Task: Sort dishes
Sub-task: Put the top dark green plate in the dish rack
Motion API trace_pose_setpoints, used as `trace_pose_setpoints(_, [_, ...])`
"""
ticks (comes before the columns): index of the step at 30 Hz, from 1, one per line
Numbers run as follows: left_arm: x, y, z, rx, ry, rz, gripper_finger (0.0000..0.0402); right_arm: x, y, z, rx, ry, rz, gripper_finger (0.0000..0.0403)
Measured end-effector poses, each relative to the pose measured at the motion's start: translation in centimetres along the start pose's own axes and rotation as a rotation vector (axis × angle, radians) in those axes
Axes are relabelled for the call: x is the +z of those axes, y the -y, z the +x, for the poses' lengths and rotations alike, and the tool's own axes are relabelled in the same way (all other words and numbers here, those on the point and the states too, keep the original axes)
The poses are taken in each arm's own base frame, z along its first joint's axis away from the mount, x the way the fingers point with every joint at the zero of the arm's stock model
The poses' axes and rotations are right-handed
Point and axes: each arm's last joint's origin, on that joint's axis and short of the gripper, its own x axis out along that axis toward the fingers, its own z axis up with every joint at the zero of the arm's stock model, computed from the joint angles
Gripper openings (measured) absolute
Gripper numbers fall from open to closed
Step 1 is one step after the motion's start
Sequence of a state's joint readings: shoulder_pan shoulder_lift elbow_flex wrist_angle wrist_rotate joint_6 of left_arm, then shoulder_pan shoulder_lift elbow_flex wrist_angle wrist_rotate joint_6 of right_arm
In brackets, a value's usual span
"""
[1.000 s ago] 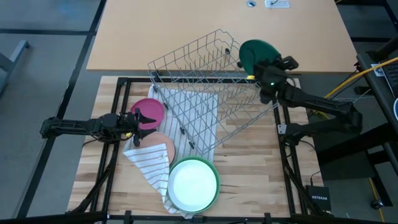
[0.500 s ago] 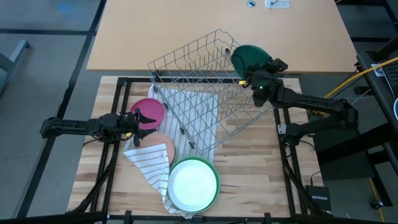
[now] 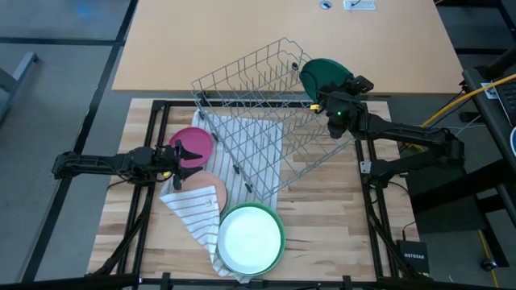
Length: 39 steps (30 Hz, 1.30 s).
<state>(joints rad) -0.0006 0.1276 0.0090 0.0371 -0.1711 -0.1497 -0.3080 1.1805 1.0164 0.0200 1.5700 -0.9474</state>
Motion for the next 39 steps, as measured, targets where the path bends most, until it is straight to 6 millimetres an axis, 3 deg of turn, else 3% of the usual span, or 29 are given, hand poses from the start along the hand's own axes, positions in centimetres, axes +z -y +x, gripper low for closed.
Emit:
trace_pose_setpoints(7, [0.0,0.0,0.0,0.0,0.0,0.0,0.0219,0.0,0.0,0.0,0.0,0.0,-0.001,0.0001])
trace_pose_setpoints(17, [0.0,0.0,0.0,0.0,0.0,0.0,0.0219,1.0,2.7,0.0,0.0,-0.001,0.022,0.0001])
trace_pose_setpoints(25, [0.0,0.0,0.0,0.0,0.0,0.0,0.0219,0.6,1.9,0.0,-0.001,-0.001,-0.088,0.0001])
trace_pose_setpoints(39, [0.0,0.0,0.0,0.0,0.0,0.0,0.0219,0.7,1.3,0.0,0.0,0.0,-0.126,0.0001])
